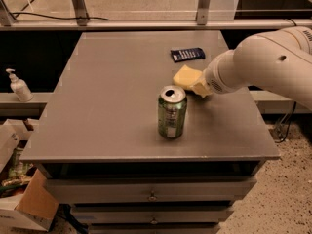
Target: Move sponge near rxbar blueberry
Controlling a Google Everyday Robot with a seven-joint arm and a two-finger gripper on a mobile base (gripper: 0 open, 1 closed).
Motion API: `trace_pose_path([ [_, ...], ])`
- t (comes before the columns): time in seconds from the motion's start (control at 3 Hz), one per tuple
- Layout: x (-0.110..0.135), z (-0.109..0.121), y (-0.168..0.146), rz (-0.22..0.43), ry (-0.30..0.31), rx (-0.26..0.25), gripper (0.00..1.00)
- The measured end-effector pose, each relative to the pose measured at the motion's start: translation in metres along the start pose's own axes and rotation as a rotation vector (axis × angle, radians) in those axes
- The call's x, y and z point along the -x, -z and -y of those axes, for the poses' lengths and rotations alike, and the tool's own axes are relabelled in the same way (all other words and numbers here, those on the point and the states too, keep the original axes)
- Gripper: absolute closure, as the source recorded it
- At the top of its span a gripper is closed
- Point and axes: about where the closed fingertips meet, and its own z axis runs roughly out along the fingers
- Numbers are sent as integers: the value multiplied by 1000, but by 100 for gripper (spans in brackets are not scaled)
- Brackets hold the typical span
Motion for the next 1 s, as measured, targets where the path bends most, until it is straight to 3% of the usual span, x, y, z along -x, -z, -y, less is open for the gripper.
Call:
trace_pose_path([
  [0.33,-3,14,-2,5,-14,-29,100],
  [1.0,10,43,-23,4,-15,-41,100],
])
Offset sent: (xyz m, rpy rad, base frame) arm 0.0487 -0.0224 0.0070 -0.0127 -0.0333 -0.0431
